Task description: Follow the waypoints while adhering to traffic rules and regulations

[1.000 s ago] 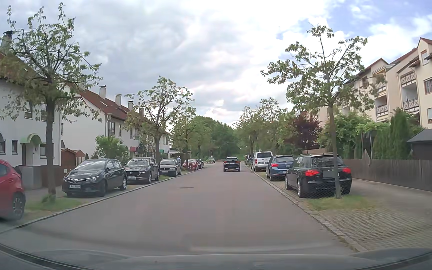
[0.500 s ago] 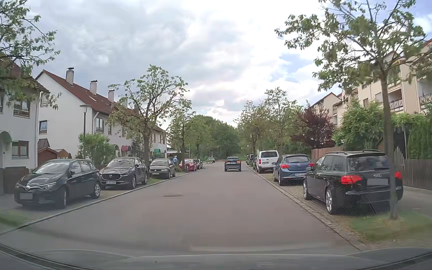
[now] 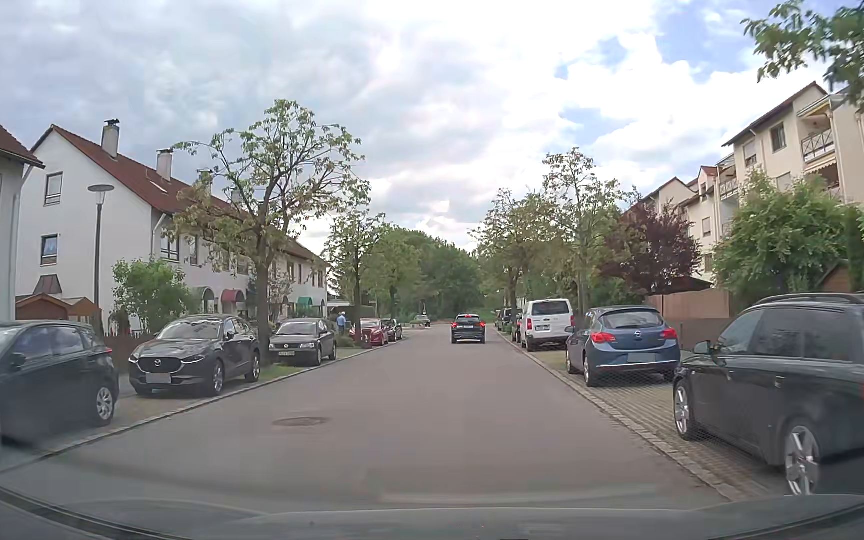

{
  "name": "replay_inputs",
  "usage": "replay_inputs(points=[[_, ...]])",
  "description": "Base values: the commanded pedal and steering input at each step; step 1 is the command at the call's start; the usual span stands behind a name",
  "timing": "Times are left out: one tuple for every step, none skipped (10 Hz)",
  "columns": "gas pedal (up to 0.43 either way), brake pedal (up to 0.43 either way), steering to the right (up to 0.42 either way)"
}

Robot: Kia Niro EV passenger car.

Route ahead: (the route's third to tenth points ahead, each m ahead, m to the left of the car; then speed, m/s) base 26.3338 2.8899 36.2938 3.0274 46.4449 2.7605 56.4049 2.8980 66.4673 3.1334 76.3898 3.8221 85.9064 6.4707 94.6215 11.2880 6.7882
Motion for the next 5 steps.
replay_inputs(points=[[0.087,0.018,-0.003],[0.067,0.018,-0.003],[0.067,0.018,-0.002],[0.039,0.018,-0.001],[0.039,0.018,0.001]])
